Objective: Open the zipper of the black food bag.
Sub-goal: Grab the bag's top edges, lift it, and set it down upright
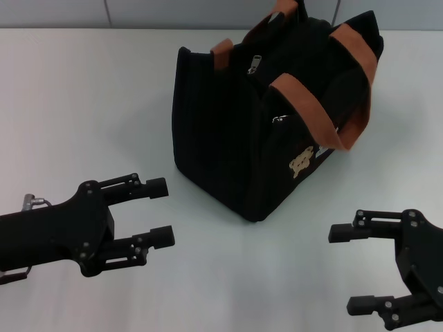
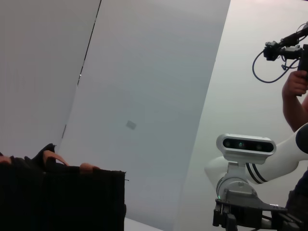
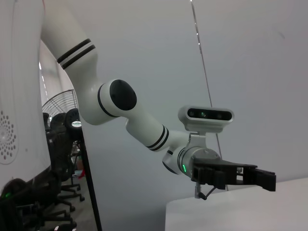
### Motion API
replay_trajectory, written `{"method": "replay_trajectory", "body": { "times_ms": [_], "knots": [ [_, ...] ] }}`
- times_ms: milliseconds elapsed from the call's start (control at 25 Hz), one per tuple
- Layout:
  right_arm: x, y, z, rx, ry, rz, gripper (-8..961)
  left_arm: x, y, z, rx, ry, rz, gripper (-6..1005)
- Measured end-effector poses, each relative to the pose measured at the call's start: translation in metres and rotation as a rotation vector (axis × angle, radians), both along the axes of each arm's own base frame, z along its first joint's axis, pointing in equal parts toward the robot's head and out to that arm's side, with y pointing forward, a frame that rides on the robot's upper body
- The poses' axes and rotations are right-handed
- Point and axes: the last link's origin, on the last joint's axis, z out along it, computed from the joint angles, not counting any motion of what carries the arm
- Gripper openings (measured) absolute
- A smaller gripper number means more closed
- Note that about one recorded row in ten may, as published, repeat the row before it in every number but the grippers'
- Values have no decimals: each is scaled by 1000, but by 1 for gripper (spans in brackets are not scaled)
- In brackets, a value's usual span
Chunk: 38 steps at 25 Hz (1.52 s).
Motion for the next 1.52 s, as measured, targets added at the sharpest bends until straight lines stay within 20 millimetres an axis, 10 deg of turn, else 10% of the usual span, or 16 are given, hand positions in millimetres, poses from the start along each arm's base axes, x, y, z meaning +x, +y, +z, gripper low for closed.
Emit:
{"method": "replay_trajectory", "body": {
  "times_ms": [760,1520],
  "knots": [
    [1,5,5,92,52,-62,801,5,-4,-15,-15,-4,-10,699],
    [50,-3,45,491,199,-457,796,23,26,-97,268,86,129,671]
  ]
}}
